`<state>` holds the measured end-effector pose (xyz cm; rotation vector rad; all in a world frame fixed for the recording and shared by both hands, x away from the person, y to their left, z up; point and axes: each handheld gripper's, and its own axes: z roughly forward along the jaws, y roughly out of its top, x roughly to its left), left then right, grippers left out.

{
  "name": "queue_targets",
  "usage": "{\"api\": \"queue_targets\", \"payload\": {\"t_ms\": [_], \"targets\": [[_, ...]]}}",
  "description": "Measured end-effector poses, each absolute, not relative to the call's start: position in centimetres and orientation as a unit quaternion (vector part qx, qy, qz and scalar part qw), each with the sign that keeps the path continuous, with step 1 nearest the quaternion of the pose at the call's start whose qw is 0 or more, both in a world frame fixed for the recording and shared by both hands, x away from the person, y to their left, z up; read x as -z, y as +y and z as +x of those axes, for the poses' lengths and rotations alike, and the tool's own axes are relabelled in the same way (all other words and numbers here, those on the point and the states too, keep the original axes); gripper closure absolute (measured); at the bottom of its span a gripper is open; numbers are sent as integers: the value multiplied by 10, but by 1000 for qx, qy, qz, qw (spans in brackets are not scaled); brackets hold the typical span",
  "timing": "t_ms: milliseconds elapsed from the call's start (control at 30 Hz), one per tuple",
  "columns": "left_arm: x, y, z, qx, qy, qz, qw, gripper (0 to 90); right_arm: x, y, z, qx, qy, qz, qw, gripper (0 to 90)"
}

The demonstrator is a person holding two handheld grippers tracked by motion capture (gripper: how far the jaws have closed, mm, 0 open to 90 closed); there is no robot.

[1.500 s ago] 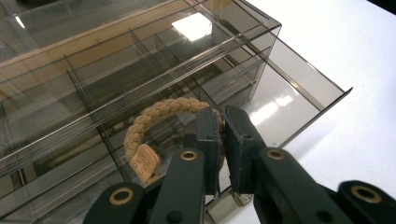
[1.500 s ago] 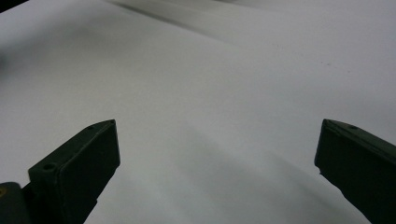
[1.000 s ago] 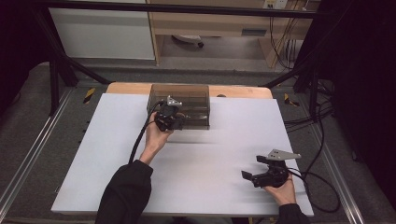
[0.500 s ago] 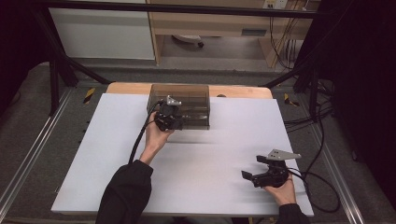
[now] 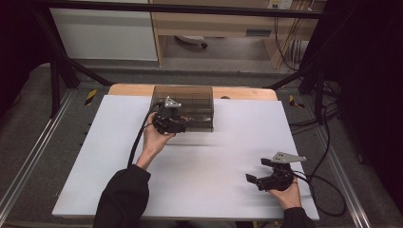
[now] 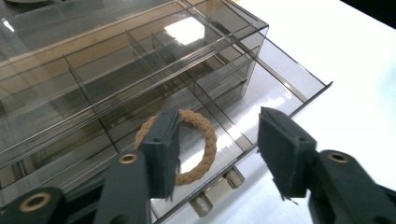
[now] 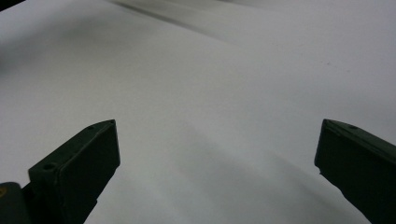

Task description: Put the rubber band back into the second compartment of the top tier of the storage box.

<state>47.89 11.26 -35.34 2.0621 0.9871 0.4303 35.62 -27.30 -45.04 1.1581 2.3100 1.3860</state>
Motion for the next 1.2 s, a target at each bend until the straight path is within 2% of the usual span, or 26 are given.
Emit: {"api": "queue_targets", "payload": {"t_ms": [833,1200], "targets": [[358,134,450,-174,371,823,393,114,450,-273,356,-468,784,395,102,7],[366,147,436,-179,372,820,395,73,451,-273,357,-468,784,395,102,7]]}}
